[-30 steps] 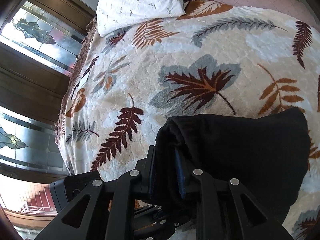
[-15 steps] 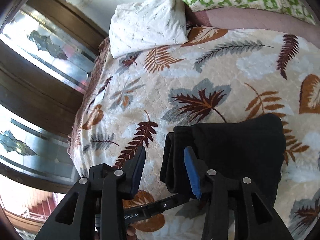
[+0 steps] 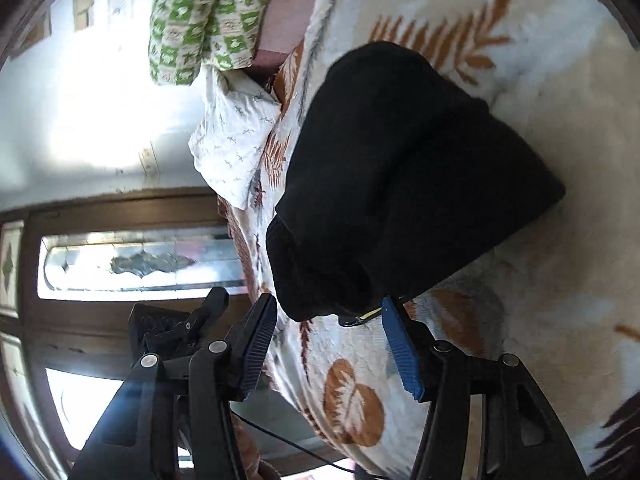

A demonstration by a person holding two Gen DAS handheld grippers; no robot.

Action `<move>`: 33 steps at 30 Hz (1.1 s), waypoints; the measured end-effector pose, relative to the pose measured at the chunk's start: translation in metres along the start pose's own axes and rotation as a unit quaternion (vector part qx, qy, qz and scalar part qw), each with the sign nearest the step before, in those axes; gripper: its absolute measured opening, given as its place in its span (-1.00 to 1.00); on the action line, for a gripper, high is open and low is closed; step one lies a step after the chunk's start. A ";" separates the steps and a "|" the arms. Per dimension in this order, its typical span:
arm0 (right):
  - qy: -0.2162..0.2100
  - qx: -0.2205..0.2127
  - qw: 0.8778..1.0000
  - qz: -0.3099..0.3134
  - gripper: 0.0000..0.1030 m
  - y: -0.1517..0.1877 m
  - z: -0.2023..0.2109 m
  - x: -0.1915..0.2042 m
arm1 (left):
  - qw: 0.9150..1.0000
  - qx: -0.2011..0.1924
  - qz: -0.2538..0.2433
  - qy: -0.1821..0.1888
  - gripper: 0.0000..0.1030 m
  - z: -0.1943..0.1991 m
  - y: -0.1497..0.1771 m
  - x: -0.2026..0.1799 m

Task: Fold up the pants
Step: 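Fold the held end over onto the bundle with the left tool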

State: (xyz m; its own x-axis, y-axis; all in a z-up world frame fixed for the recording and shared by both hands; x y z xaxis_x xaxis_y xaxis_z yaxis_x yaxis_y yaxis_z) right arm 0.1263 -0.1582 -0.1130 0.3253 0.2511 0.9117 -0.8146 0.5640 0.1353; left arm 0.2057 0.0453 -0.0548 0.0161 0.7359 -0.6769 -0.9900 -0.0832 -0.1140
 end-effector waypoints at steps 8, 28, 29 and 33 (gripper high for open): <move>-0.048 -0.096 0.990 -0.092 0.11 -0.016 0.024 -0.020 | 0.998 0.041 -0.022 -0.035 -0.17 -0.023 0.003 0.000; 0.116 -0.047 0.982 0.140 -0.75 -0.050 0.026 0.006 | 0.995 0.053 -0.052 -0.067 -0.79 -0.029 -0.003 0.019; 0.119 -0.045 0.981 0.148 -0.75 -0.047 0.029 0.007 | 0.995 0.054 -0.051 -0.066 -0.79 -0.030 -0.001 0.021; 0.136 -0.026 0.975 0.171 -0.76 -0.034 0.032 -0.006 | 0.995 0.056 -0.061 -0.060 -0.79 -0.039 0.003 0.027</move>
State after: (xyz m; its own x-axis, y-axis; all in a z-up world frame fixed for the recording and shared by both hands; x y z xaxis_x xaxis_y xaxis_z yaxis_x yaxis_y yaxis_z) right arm 0.1363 -0.2038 -0.1105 0.1602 0.6275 0.7619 -0.8745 0.4483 -0.1853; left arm 0.2089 0.0388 -0.1015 0.1259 0.8119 -0.5700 -0.9913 0.0810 -0.1036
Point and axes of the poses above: each gripper's, at about its wrist camera, not at the fingertips, and z roughly against the way its jaws point, x to its left, y to its underside, the point moved 4 cm from there along -z, roughly the way its jaws point, and after that the axes turned 3 degrees about -z, right-handed, at the moved point
